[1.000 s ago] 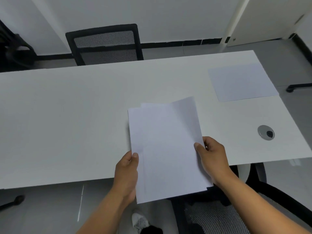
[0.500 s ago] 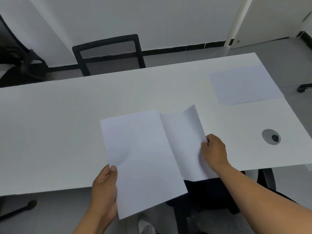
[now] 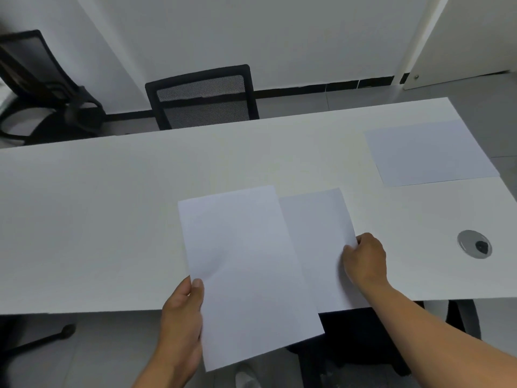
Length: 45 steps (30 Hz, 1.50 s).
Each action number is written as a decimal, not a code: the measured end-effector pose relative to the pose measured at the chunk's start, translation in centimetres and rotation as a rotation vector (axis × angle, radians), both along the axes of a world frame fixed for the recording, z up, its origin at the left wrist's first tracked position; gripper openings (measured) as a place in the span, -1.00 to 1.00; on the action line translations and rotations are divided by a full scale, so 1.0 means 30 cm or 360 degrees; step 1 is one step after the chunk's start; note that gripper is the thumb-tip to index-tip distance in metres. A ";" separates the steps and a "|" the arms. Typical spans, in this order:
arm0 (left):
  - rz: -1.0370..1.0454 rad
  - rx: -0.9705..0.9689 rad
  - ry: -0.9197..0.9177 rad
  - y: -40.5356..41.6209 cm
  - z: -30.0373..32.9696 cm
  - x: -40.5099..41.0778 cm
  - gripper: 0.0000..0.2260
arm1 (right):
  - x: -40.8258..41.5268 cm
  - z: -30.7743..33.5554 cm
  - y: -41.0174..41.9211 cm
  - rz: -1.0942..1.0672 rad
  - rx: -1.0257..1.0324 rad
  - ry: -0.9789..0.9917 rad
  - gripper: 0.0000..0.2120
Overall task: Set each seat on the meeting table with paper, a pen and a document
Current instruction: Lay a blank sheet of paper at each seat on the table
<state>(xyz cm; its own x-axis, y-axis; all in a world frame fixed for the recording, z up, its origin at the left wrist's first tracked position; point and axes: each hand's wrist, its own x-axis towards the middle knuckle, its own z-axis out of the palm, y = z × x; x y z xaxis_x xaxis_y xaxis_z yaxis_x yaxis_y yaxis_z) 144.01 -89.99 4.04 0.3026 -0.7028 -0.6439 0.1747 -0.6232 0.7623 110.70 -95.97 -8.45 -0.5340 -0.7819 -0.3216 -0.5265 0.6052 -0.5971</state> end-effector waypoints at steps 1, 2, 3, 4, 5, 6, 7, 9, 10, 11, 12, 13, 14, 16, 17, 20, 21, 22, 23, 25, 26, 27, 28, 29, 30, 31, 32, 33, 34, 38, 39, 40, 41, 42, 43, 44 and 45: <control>-0.0004 0.0001 0.0011 0.000 0.000 -0.008 -0.71 | 0.000 -0.002 0.000 -0.0013 0.0017 0.0008 -0.92; -0.0009 -0.0002 0.0021 -0.001 0.002 -0.015 -0.71 | -0.001 -0.003 -0.003 -0.0029 0.0039 0.0013 -0.87; -0.0011 -0.0005 0.0030 0.000 0.006 -0.021 -0.71 | -0.003 -0.002 -0.005 -0.0045 0.0056 0.0011 -0.80; -0.0008 -0.0010 0.0038 0.001 0.009 -0.025 -0.71 | -0.003 0.002 -0.003 -0.0064 0.0076 0.0016 -0.74; -0.0003 -0.0016 0.0040 0.000 0.017 -0.028 -0.71 | 0.000 0.011 -0.007 -0.0088 0.0097 0.0024 -0.68; -0.0009 -0.0015 0.0042 0.001 0.018 -0.032 -0.71 | 0.004 0.023 -0.001 -0.0137 0.0117 0.0034 -0.62; -0.0006 -0.0020 0.0037 0.000 0.028 -0.035 -0.71 | 0.014 0.044 0.000 -0.0191 0.0095 0.0021 -0.59; 0.0018 -0.0035 0.0041 0.004 0.048 -0.037 -0.71 | 0.050 0.108 0.015 -0.0214 -0.0057 -0.0123 -0.68; 0.0031 -0.0037 0.0037 0.004 0.056 -0.038 -0.71 | 0.072 0.145 0.024 -0.0169 -0.0151 -0.0264 -0.82; 0.0057 -0.0037 0.0026 0.008 0.067 -0.035 -0.71 | 0.101 0.193 0.034 -0.0100 -0.0206 -0.0452 -0.89; 0.0085 -0.0042 0.0026 0.013 0.080 -0.031 -0.71 | 0.135 0.240 0.044 -0.0024 -0.0212 -0.0635 -0.82; 0.0110 -0.0050 0.0030 0.021 0.098 -0.022 -0.71 | 0.171 0.290 0.058 0.0045 -0.0179 -0.0803 -0.77; 0.0123 -0.0066 0.0040 0.028 0.117 -0.013 -0.71 | 0.208 0.336 0.073 0.0129 -0.0124 -0.0932 -0.72; 0.0145 -0.0098 0.0042 0.043 0.155 0.024 -0.71 | 0.288 0.411 0.103 0.0304 -0.0074 -0.1076 -0.60; 0.0156 -0.0110 0.0034 0.046 0.172 0.051 -0.71 | 0.327 0.438 0.115 0.0363 -0.0084 -0.1106 -0.57; 0.0182 -0.0149 0.0003 0.060 0.204 0.138 -0.72 | 0.437 0.488 0.137 0.0441 -0.0139 -0.1052 -0.58; 0.0191 -0.0162 -0.0005 0.068 0.210 0.181 -0.72 | 0.485 0.506 0.140 0.0460 -0.0160 -0.1033 -0.58; 0.0195 -0.0168 -0.0010 0.073 0.217 0.210 -0.73 | 0.520 0.517 0.142 0.0469 -0.0167 -0.1018 -0.57; 0.0213 -0.0177 -0.0008 0.082 0.222 0.256 -0.73 | 0.568 0.530 0.146 0.0492 -0.0175 -0.0996 -0.57; 0.0217 -0.0189 0.0007 0.117 0.230 0.388 -0.72 | 0.701 0.553 0.164 0.0535 -0.0213 -0.0960 -0.56; 0.0197 -0.0190 0.0005 0.127 0.238 0.434 -0.72 | 0.744 0.558 0.173 0.0532 -0.0220 -0.0959 -0.56; 0.0187 -0.0197 0.0011 0.135 0.239 0.478 -0.72 | 0.784 0.567 0.188 0.0534 -0.0229 -0.0954 -0.57; 0.0180 -0.0204 0.0013 0.147 0.248 0.533 -0.72 | 0.838 0.573 0.204 0.0532 -0.0228 -0.0950 -0.59; 0.0177 -0.0221 0.0020 0.160 0.253 0.597 -0.72 | 0.899 0.581 0.223 0.0531 -0.0234 -0.0945 -0.60; 0.0158 -0.0234 0.0018 0.169 0.262 0.651 -0.72 | 0.953 0.584 0.238 0.0518 -0.0231 -0.0956 -0.61; 0.0143 -0.0239 0.0015 0.181 0.269 0.723 -0.72 | 1.022 0.590 0.257 0.0510 -0.0238 -0.0967 -0.62; 0.0126 -0.0235 0.0013 0.191 0.280 0.781 -0.72 | 1.079 0.592 0.273 0.0489 -0.0237 -0.0984 -0.63; 0.0121 -0.0230 0.0018 0.200 0.285 0.829 -0.73 | 1.124 0.597 0.288 0.0469 -0.0244 -0.1004 -0.64; 0.0116 -0.0228 0.0015 0.209 0.292 0.874 -0.73 | 1.169 0.606 0.302 0.0444 -0.0248 -0.1025 -0.65; 0.0059 -0.0242 0.0006 0.229 0.324 1.020 -0.73 | 1.312 0.649 0.350 0.0379 -0.0302 -0.1035 -0.69; 0.0053 -0.0251 0.0012 0.228 0.329 1.053 -0.73 | 1.342 0.662 0.355 0.0371 -0.0314 -0.1031 -0.70; 0.0034 -0.0254 0.0015 0.224 0.337 1.076 -0.73 | 1.365 0.672 0.356 0.0358 -0.0323 -0.1035 -0.71; 0.0030 -0.0254 0.0021 0.221 0.337 1.091 -0.73 | 1.380 0.679 0.357 0.0352 -0.0330 -0.1026 -0.72; 0.0019 -0.0254 0.0031 0.210 0.338 1.110 -0.73 | 1.398 0.682 0.352 0.0347 -0.0336 -0.1017 -0.72; 0.0014 -0.0256 0.0047 0.202 0.335 1.123 -0.73 | 1.410 0.685 0.349 0.0342 -0.0344 -0.1011 -0.72; 0.0009 -0.0252 0.0058 0.189 0.333 1.134 -0.72 | 1.422 0.687 0.342 0.0328 -0.0351 -0.1008 -0.73; -0.0005 -0.0245 0.0069 0.175 0.330 1.145 -0.72 | 1.433 0.688 0.332 0.0308 -0.0360 -0.1011 -0.74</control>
<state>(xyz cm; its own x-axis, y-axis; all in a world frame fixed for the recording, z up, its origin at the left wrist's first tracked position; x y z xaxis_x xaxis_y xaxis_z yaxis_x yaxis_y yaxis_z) 178.38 -84.73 13.93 0.2742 -0.7951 -0.5410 0.2076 -0.5004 0.8406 153.71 -86.00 12.20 -0.1412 -0.9285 -0.3434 -0.1194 0.3603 -0.9251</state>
